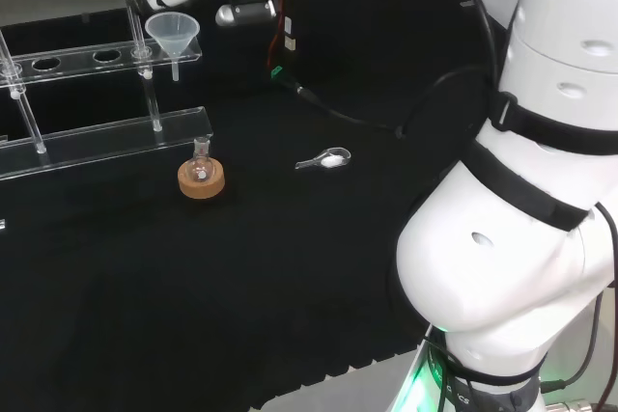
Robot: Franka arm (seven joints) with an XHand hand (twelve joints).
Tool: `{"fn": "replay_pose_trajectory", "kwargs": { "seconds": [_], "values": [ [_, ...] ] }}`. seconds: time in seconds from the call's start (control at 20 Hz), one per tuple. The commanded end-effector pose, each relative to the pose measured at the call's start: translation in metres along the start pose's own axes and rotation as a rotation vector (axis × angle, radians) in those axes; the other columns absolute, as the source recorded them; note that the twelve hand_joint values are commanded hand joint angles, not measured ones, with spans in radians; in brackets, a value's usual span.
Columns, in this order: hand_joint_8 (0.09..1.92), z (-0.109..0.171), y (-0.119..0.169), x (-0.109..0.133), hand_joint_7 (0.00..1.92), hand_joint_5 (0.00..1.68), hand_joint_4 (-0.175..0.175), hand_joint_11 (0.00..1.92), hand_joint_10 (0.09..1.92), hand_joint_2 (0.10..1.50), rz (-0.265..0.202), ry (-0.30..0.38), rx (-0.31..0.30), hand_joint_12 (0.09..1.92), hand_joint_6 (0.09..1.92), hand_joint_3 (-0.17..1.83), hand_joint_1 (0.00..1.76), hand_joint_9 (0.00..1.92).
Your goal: Pick up the funnel from the transparent funnel stand.
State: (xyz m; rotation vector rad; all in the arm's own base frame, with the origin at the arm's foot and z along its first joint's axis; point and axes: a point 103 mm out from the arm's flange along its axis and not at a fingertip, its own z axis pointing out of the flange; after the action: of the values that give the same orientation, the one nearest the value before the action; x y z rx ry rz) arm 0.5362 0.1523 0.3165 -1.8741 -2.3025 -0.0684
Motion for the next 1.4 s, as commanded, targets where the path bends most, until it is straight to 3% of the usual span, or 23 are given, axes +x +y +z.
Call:
{"fn": "replay_pose_trajectory", "kwargs": {
  "seconds": [0.05, 0.75, 0.95, 1.4],
  "values": [
    [0.09, 0.01, 0.022, 0.001, 0.0, 0.0, 0.011, 0.0, 0.09, 0.69, -0.008, 0.01, 0.001, 0.53, 0.09, 0.01, 0.34, 0.0],
    [0.09, 0.036, 0.055, -0.013, 0.0, 0.0, -0.002, 0.0, 0.09, 0.7, 0.016, -0.01, 0.07, 0.53, 0.09, 0.01, 0.36, 0.0],
    [0.09, 0.049, 0.055, -0.014, 0.0, 0.0, -0.003, 0.0, 0.09, 0.7, 0.032, -0.003, 0.091, 0.53, 0.09, 0.01, 0.36, 0.0],
    [0.09, 0.071, 0.054, -0.007, 0.01, 0.0, -0.004, 0.0, 0.09, 0.7, 0.013, -0.007, 0.148, 0.49, 0.09, 0.01, 0.36, 0.0]
  ]
}}
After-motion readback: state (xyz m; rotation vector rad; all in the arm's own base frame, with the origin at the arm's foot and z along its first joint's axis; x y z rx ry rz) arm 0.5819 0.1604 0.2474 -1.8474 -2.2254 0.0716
